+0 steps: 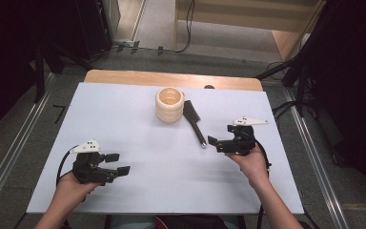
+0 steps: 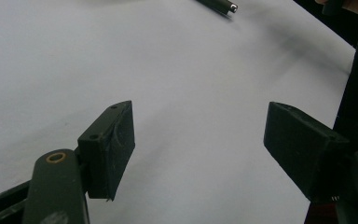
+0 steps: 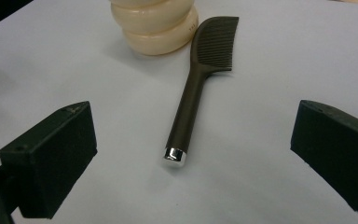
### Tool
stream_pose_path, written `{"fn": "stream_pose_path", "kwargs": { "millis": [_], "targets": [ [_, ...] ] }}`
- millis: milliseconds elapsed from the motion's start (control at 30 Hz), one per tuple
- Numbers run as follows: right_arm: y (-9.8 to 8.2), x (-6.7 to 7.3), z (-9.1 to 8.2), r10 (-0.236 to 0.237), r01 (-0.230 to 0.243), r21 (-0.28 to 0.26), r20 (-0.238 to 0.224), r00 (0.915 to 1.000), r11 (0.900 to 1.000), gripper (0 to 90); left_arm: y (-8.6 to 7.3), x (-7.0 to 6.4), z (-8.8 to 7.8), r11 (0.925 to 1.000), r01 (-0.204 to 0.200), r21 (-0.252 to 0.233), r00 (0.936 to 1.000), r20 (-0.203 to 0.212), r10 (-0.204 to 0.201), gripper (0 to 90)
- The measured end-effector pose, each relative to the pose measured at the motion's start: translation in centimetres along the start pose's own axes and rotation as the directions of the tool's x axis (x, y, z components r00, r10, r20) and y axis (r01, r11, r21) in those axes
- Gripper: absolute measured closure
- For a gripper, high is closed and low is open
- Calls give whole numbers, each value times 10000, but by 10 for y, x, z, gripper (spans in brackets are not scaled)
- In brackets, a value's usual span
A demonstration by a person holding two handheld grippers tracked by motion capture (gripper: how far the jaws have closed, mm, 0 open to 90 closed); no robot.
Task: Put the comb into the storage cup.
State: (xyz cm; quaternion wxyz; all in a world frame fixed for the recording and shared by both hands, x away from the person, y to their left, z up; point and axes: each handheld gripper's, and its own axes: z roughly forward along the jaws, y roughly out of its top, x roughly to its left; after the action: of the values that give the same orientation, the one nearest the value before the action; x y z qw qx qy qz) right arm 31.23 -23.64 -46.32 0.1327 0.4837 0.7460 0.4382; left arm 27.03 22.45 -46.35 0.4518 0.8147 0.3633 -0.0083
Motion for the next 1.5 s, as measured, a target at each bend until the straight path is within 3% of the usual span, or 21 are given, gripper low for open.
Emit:
{"fn": "stream_pose_path", "kwargs": {
  "millis": [167,767,867,1133,1233,1267,1500],
  "targets": [
    [4,0,7,-136,135,63,227,9996,9999,0,0,0,0,10000,-2,-12,10000,-6,2,254],
    [19,-3,34,286,-287,4,507,9983,9996,0,0,0,0,10000,-10,5,10000,18,10,254],
    [21,-1,40,256,-257,10,575,9980,9997,71,0,0,0,10000,-7,0,10000,22,7,254],
    [29,0,54,215,-222,97,625,9978,9997,71,0,1,0,10000,8,5,10000,2,-8,254],
    [29,1,57,235,-231,-92,402,9989,9997,79,0,1,0,10000,74,3,10000,21,-74,254],
    [29,1,58,283,-281,-41,454,9986,9996,129,0,1,0,9999,119,-3,9999,67,-119,254],
    [30,2,64,243,-259,238,624,9978,9994,130,1,1,-1,9999,136,11,9999,69,-136,254]
  ]
}}
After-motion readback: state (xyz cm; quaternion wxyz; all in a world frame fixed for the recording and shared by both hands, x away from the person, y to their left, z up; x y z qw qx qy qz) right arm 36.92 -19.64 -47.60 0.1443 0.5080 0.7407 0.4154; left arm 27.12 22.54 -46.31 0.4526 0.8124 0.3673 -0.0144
